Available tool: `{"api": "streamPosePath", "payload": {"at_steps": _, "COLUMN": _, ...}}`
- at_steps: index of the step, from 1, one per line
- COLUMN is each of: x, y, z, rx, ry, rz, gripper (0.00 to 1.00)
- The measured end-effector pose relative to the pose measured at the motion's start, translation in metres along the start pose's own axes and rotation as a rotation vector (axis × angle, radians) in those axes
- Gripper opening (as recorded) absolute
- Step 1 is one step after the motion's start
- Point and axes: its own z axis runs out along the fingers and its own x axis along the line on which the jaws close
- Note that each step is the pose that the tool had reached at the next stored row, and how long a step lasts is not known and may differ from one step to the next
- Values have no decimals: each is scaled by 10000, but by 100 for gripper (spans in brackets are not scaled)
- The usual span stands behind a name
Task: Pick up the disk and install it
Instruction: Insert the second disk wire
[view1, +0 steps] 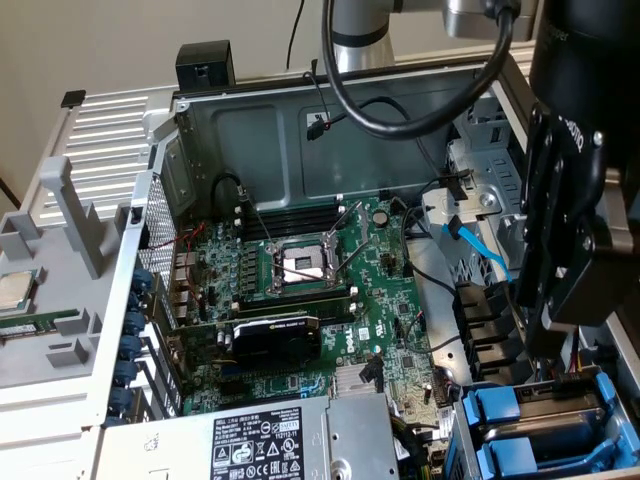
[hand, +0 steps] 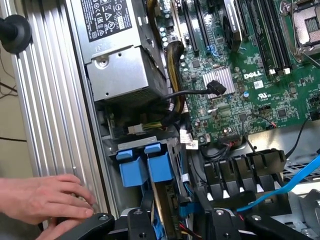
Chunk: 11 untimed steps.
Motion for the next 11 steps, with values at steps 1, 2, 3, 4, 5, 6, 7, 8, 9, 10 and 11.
{"api": "streamPosePath", "payload": {"at_steps": 1, "x": 0, "y": 3, "z": 1, "rx": 7, "ry": -3, "rz": 17, "gripper": 43}}
{"api": "streamPosePath", "payload": {"at_steps": 2, "x": 1, "y": 6, "z": 2, "rx": 16, "ry": -7, "rz": 32, "gripper": 43}}
{"api": "streamPosePath", "payload": {"at_steps": 3, "x": 1, "y": 9, "z": 4, "rx": 34, "ry": -13, "rz": 47, "gripper": 36}}
{"api": "streamPosePath", "payload": {"at_steps": 4, "x": 1, "y": 9, "z": 4, "rx": 59, "ry": -20, "rz": 57, "gripper": 36}}
{"api": "streamPosePath", "payload": {"at_steps": 5, "x": 0, "y": 11, "z": 4, "rx": 102, "ry": -31, "rz": 68, "gripper": 36}}
{"api": "streamPosePath", "payload": {"at_steps": 6, "x": -2, "y": 13, "z": 4, "rx": 160, "ry": -47, "rz": 80, "gripper": 36}}
{"api": "streamPosePath", "payload": {"at_steps": 7, "x": -4, "y": 16, "z": 4, "rx": 220, "ry": -64, "rz": 91, "gripper": 36}}
{"api": "streamPosePath", "payload": {"at_steps": 8, "x": -5, "y": 22, "z": 4, "rx": 262, "ry": -74, "rz": 100, "gripper": 36}}
{"api": "streamPosePath", "payload": {"at_steps": 9, "x": -6, "y": 31, "z": 6, "rx": 272, "ry": -79, "rz": 106, "gripper": 36}}
{"api": "streamPosePath", "payload": {"at_steps": 10, "x": -5, "y": 39, "z": 8, "rx": 274, "ry": -80, "rz": 108, "gripper": 36}}
{"api": "streamPosePath", "payload": {"at_steps": 11, "x": -3, "y": 51, "z": 11, "rx": 275, "ry": -81, "rz": 109, "gripper": 36}}
